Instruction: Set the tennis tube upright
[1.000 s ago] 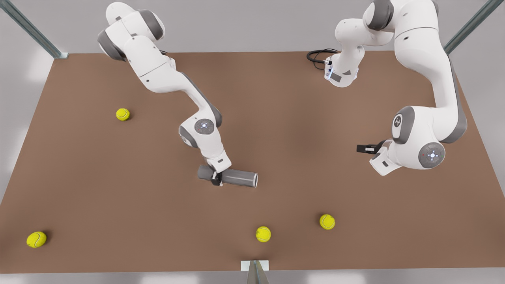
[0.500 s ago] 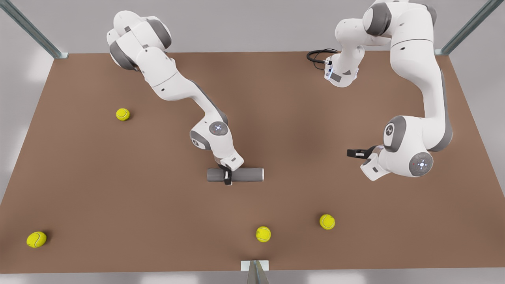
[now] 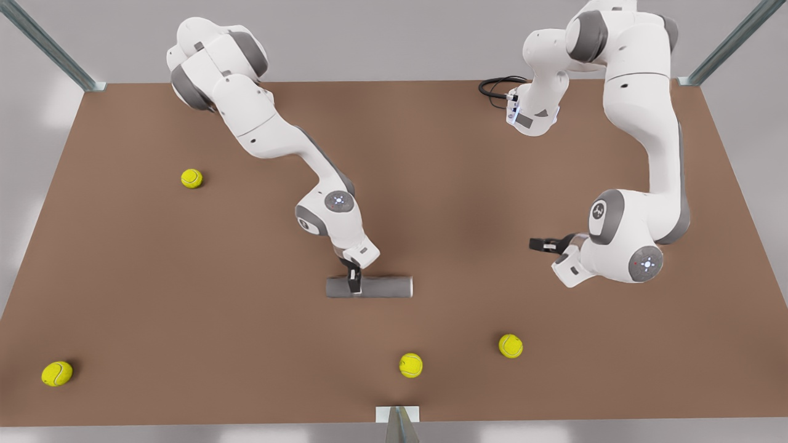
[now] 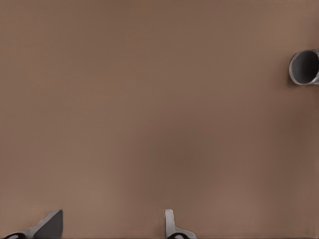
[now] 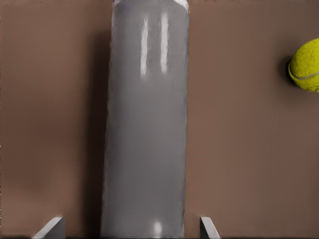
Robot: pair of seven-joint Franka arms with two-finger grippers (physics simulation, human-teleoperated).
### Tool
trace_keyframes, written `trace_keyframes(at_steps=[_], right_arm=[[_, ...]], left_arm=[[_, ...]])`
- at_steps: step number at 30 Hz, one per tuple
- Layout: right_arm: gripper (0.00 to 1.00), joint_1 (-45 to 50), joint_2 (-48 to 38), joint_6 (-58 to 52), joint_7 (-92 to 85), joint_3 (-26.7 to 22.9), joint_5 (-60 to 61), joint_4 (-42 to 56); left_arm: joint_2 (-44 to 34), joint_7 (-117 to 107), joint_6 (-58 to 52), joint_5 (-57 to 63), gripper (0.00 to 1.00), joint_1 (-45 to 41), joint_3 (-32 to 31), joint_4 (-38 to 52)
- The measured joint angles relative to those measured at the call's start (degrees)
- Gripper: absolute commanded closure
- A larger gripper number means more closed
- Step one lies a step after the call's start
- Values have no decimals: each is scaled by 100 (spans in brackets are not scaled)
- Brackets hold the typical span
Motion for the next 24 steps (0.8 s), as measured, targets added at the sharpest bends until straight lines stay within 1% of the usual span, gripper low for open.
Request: trace_keyframes(at_steps=[2, 3, 4, 5, 6, 7, 8, 9, 11, 12, 13, 14, 16, 18, 20, 22, 24], right_arm=[[0, -25, -560, -74, -13, 131, 5, -401], [0, -93, -1083, -192, -18, 302, 97, -770], [0, -117, -1809, -485, -26, 505, 348, -1056], [0, -96, -2479, -985, -29, 658, 777, -1053], [0, -82, -2905, -1622, -1, 695, 1152, -786], [0, -134, -3100, -2344, 73, 671, 1417, -356], [0, -217, -3182, -3068, 195, 543, 1599, -13], [0, -348, -3088, -3736, 367, 288, 1755, 298], [0, -944, -2742, -4893, 835, -220, 2011, 1179], [0, -1165, -2775, -5415, 1063, -335, 2096, 1539], [0, -1278, -3027, -5853, 1276, -374, 2160, 1625], [0, -1324, -3404, -6208, 1477, -387, 2271, 1505], [0, -1393, -4231, -6632, 1845, -410, 2519, 800], [0, -1463, -4610, -6674, 2138, -439, 2675, -66], [0, -1667, -4500, -6670, 2376, -462, 2768, -137], [0, -1901, -4247, -6718, 2583, -476, 2822, 99], [0, -2123, -4124, -6765, 2766, -476, 2853, 212]], left_arm=[[116, -1, 237, -606, 0, 24, -146, 10], [247, -2, 404, -861, 0, 22, -273, 75], [433, -2, 602, -1171, 0, 16, -371, 174], [651, -1, 822, -1487, 0, 17, -486, 295], [909, -1, 1043, -1742, 0, 15, -606, 522], [1185, -1, 1263, -1965, 0, 14, -716, 806], [1438, 0, 1498, -2153, 0, 14, -830, 1052], [1665, 0, 1745, -2299, 0, 16, -943, 1274], [2125, 3, 2202, -2543, 0, 25, -1091, 1788], [2292, 5, 2429, -2639, 0, 27, -1164, 1961], [2406, 6, 2656, -2712, 0, 31, -1252, 2054], [2491, 7, 2861, -2771, 0, 30, -1337, 2099], [2630, 10, 3203, -2851, 0, 20, -1526, 2132], [2870, 15, 3592, -2893, 0, -2, -1805, 2212], [3120, 24, 3961, -2916, 0, -85, -1957, 2380], [3308, 28, 4275, -2931, 0, -154, -2047, 2542], [3320, 3, 4480, -2921, 0, -175, -2134, 2420]])
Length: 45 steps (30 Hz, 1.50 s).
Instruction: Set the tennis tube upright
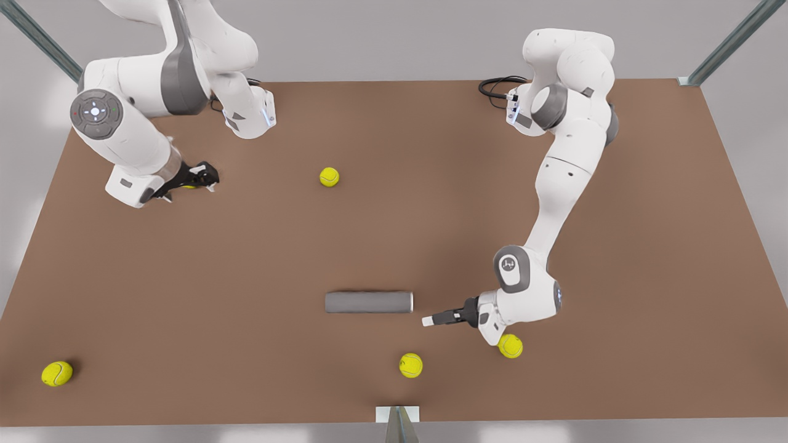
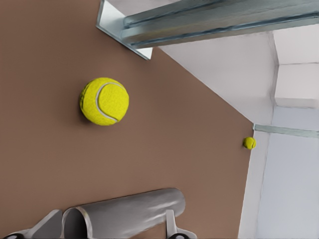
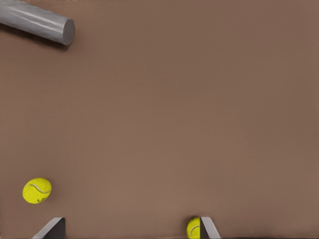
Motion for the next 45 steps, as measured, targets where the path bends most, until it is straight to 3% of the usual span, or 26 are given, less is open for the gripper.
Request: trace_keyframes(at_steps=[9, 22, 28, 38, 45], right_arm=[[0, -895, 96, -86, 615, -59, -3, 131], [0, -1488, 196, -114, 1148, -344, -66, 427], [0, -924, 237, -117, 1287, -345, -39, 427], [0, 930, 263, -123, 1432, -405, -22, 384], [0, 1013, 277, -130, 1503, -404, -13, 389]], left_arm=[[-92, -180, -317, 293, 0, 16, -102, -482], [505, -265, -67, 278, 0, -73, -450, -161], [626, -197, 171, 277, 0, -60, -513, -35], [934, -123, 600, 282, 0, -348, -628, 338], [996, -91, 770, 277, 0, -410, -629, 399]])
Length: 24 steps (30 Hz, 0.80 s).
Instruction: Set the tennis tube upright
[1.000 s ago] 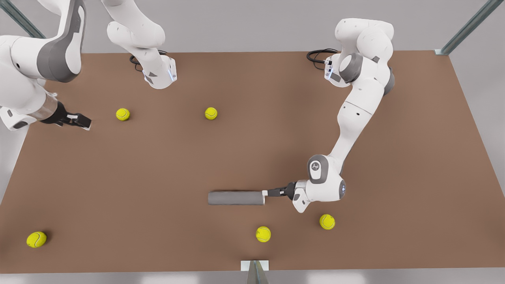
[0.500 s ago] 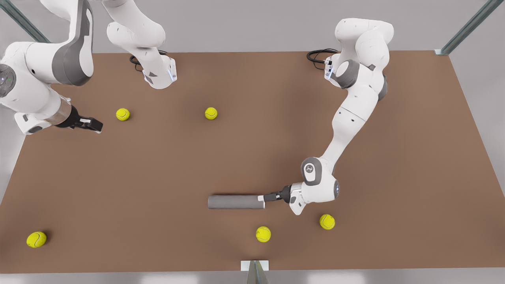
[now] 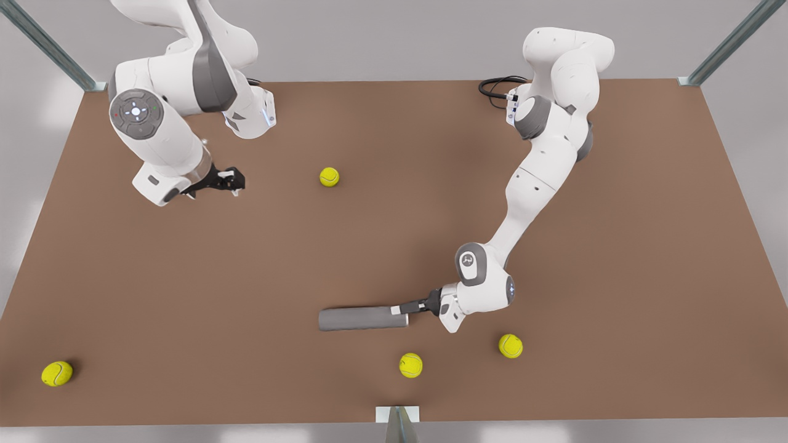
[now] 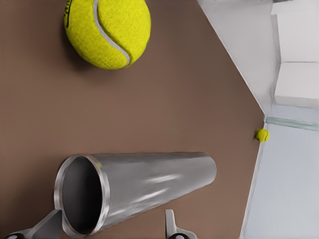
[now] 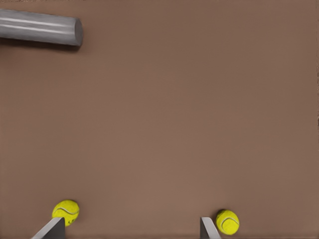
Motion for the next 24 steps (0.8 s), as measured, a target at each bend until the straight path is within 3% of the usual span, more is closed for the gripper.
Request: trace_keyframes(at_steps=[13, 21, 22, 24], right_arm=[[0, -1382, 4, -19, 66, -71, 1, 12], [0, -1019, 4, -29, 97, -69, 3, 7], [0, -924, 4, -30, 100, -68, 3, 5], [0, -730, 4, -31, 105, -77, 1, 24]], left_arm=[[171, 33, 348, -1, 0, -8, -266, 200], [199, 43, 433, -1, 0, -91, -325, 166], [199, 42, 437, 0, 5, -95, -325, 164], [210, 44, 444, -3, 1, -120, -326, 163]])
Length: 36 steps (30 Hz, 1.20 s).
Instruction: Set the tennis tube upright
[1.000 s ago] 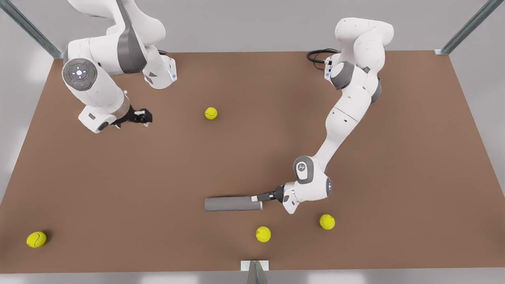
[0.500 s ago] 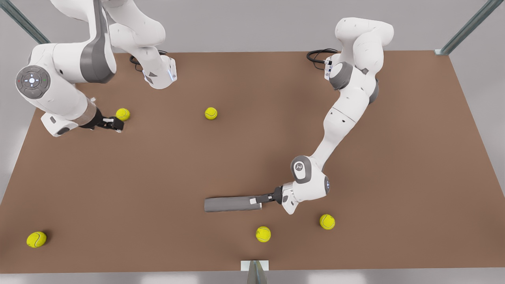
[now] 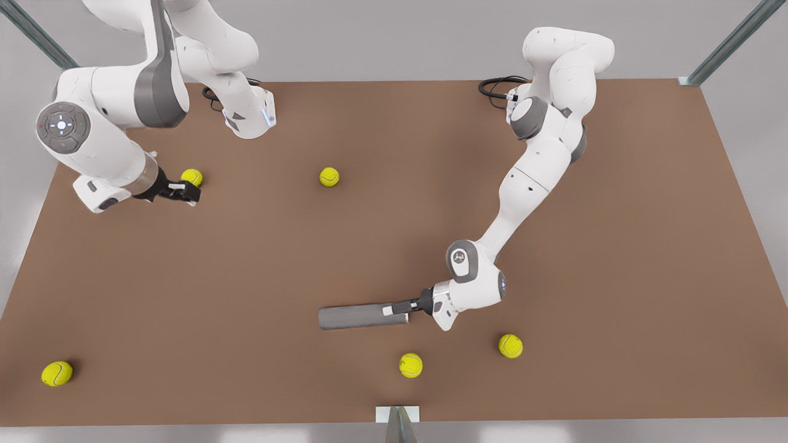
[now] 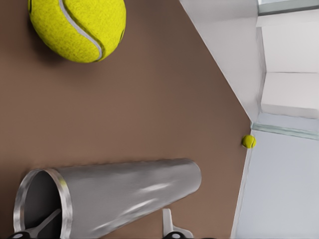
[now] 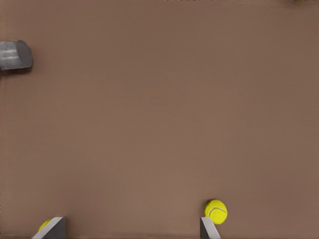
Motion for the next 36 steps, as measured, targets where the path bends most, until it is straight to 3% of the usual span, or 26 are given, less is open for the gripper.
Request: trace_keyframes(at_steps=[7, 16, 21, 28, 32, 35, 36], right_arm=[[0, 350, 0, 0, 15, -16, -5, 22], [0, -65, -109, 52, 29, -1, -16, -51], [0, -200, 448, 52, 33, -17, -34, 64], [0, -70, -36, 25, 18, -1, -11, 138], [0, -82, -39, -6, 5, -15, 53, 154], [0, -123, -10, -34, 0, -16, 100, 159], [0, -141, -1, -43, -1, -17, 114, 165]], left_arm=[[21, -3, 6, -4, 0, -60, -64, -9], [-210, -114, -102, -5, 0, 29, -92, -40], [-346, -246, -162, -6, 0, 44, -153, -142], [-530, -453, -186, -42, 2, 56, -244, -148], [-587, -597, -184, -44, 29, 0, -245, -142], [-591, -689, -172, -43, 29, -54, -245, -142], [-591, -716, -169, -44, 36, -60, -245, -142]])
